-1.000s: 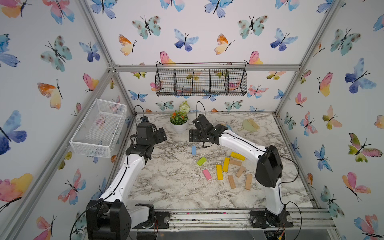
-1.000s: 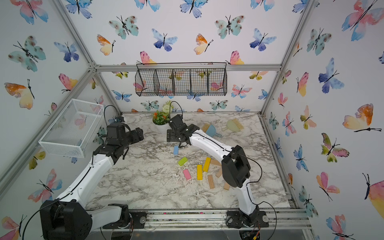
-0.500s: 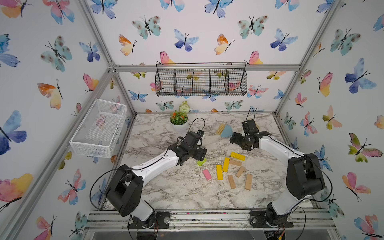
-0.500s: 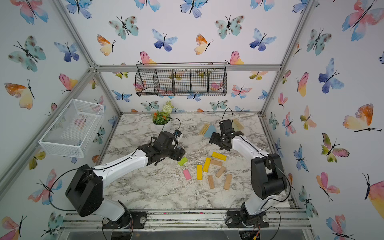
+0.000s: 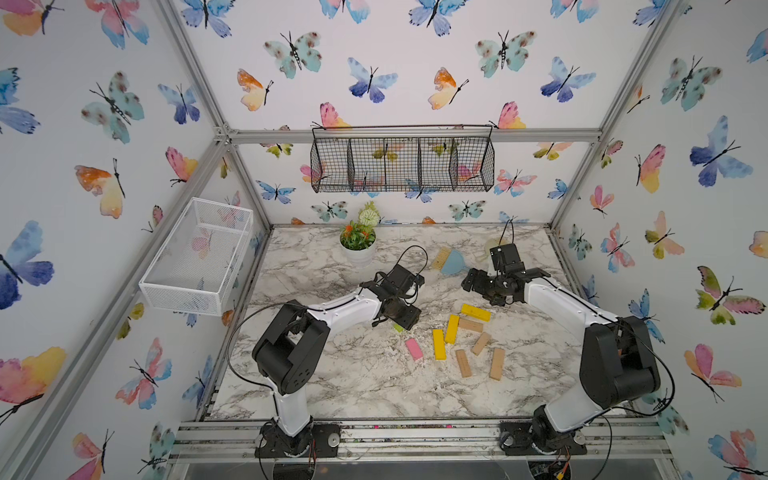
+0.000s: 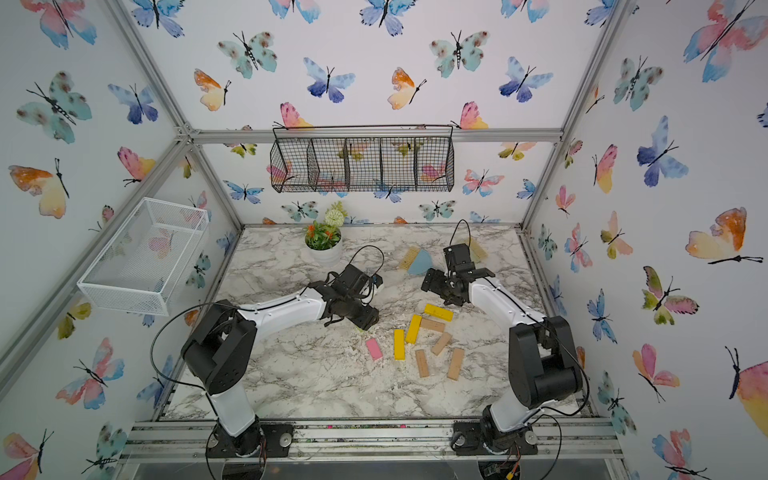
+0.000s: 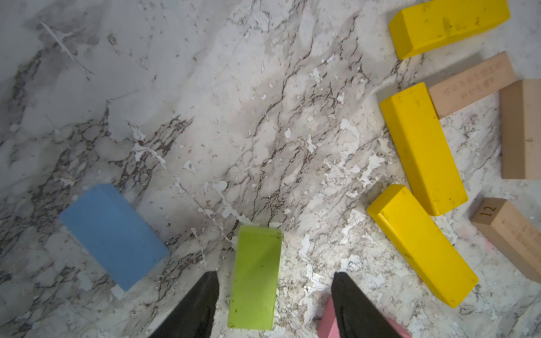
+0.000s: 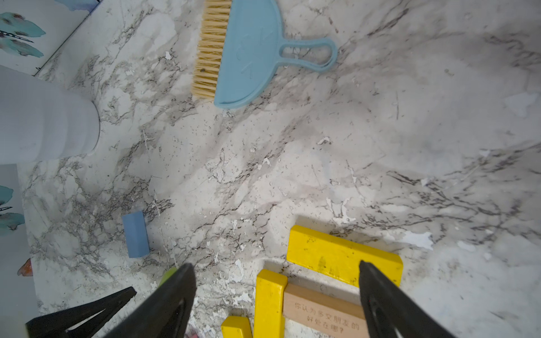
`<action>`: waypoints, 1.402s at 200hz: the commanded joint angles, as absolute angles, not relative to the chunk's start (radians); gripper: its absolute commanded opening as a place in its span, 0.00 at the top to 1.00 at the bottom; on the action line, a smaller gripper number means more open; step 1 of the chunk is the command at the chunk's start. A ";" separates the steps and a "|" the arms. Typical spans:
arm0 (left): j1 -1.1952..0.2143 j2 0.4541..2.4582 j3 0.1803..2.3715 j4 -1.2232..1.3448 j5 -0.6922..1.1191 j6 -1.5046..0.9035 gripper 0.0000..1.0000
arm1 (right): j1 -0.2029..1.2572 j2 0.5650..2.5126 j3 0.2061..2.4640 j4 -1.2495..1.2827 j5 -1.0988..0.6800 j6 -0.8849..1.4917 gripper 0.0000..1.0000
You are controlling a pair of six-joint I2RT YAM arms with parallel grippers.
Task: Assemble the letter k with building blocks
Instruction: Pick up the building block from the center of the board.
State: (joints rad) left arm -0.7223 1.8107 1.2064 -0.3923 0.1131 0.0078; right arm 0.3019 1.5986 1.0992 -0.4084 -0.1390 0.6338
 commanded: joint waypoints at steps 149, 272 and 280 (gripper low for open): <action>-0.732 1.960 1.322 -0.556 0.061 0.026 0.44 | 0.298 1.609 1.074 -0.408 -0.164 0.640 0.12; -0.762 1.991 1.342 -0.595 0.000 0.034 0.49 | 0.298 1.606 1.069 -0.408 -0.162 0.649 0.12; -0.763 1.991 1.344 -0.598 0.000 0.034 0.51 | 0.298 1.608 1.068 -0.407 -0.163 0.650 0.12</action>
